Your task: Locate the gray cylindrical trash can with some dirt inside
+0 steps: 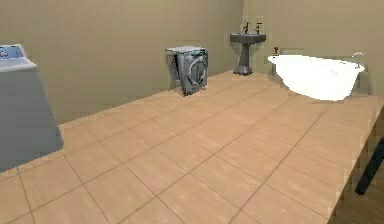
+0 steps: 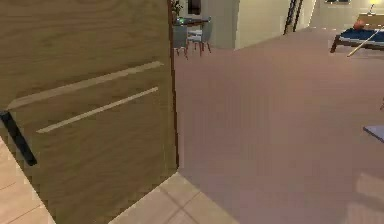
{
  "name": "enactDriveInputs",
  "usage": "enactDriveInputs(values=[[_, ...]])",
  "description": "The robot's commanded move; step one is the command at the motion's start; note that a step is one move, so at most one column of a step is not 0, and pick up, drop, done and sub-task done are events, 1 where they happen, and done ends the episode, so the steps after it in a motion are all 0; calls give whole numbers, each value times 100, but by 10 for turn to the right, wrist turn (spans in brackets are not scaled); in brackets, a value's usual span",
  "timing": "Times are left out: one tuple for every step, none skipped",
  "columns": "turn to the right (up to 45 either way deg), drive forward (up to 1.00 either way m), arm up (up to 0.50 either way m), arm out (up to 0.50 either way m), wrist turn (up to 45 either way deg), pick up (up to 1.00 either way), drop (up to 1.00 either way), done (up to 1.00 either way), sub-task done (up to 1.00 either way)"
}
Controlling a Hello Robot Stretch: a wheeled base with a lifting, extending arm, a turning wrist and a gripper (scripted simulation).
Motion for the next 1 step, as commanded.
enactDriveInputs(values=[[0,95,0,0,0,0,0,0,0]])
